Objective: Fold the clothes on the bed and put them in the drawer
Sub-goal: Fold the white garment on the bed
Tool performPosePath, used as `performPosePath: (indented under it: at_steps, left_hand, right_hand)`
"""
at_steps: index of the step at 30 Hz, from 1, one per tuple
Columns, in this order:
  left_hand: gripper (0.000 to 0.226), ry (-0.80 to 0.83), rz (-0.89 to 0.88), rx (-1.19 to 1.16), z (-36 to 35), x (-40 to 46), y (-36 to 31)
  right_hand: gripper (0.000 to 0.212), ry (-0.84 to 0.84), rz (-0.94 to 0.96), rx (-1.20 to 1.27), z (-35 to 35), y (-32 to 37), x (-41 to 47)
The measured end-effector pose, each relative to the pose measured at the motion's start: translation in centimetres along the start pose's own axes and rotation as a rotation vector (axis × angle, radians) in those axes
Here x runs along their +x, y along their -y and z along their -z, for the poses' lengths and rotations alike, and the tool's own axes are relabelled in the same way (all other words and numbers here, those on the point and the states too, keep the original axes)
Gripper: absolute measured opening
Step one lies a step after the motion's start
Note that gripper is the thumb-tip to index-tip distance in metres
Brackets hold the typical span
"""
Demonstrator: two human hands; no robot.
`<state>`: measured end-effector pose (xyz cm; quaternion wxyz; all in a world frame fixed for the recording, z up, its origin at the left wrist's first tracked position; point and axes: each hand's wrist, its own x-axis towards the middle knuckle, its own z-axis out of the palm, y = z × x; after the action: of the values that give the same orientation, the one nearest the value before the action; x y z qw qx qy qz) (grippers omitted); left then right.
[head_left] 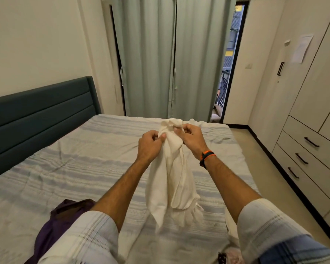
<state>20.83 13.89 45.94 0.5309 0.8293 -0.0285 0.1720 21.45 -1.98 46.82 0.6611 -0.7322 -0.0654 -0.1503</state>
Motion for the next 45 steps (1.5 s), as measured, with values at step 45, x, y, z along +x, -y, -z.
performPosePath:
  at_steps: [45]
  left_hand:
    - [0.027,0.291,0.402,-0.498,-1.2,9.6,8.4]
  right_hand:
    - [0.06,0.197,-0.327,-0.205,-5.3,-7.2,3.8]
